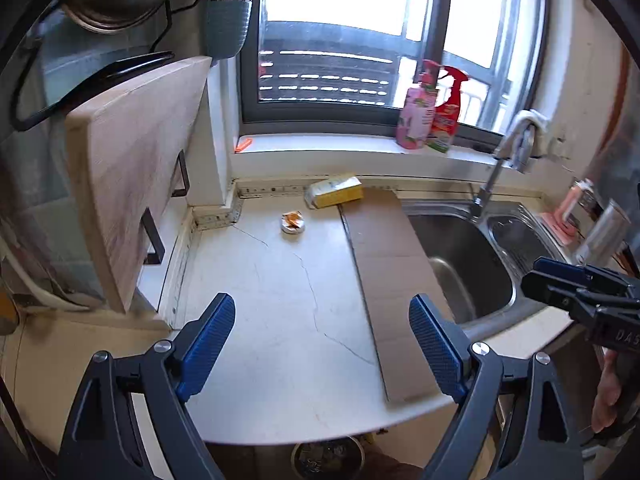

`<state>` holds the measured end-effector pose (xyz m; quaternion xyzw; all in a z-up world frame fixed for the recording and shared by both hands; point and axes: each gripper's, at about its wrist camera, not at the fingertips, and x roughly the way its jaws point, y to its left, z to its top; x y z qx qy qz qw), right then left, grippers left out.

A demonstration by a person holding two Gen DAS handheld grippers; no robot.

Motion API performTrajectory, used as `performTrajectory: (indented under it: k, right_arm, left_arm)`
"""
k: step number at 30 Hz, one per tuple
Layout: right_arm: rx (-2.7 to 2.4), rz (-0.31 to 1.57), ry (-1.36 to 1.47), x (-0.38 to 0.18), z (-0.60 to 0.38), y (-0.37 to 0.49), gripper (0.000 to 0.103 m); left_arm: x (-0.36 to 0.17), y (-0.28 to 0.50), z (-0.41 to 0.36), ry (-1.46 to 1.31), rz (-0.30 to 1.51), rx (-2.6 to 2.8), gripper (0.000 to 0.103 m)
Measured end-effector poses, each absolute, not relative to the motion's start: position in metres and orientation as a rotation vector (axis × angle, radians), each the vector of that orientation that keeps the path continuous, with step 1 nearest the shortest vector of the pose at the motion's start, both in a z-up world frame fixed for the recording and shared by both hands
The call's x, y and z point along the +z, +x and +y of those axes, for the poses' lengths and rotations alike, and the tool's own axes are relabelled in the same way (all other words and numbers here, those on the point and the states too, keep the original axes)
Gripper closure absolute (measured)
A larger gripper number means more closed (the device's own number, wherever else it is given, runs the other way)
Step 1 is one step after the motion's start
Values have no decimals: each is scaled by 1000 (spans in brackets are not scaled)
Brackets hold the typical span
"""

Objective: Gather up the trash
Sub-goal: 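Raise both tools back over the last counter trash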

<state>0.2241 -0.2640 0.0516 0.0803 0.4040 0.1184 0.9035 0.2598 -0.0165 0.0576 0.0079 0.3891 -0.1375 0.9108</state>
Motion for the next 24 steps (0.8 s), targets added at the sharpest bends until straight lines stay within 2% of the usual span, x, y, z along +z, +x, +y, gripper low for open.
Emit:
performTrajectory:
  k: [8, 16, 24]
  right_arm:
    - [326, 923, 123, 33, -293, 356, 51]
    - [424, 1019, 85, -15, -301, 471, 45]
    - [456, 1079, 71, -72, -306, 568, 43]
  left_arm:
    - [22, 387, -37, -39, 907, -183, 15]
    - [-62, 509, -61, -82, 1090, -113, 15]
    - [-134, 585, -89, -54, 1202, -71, 16]
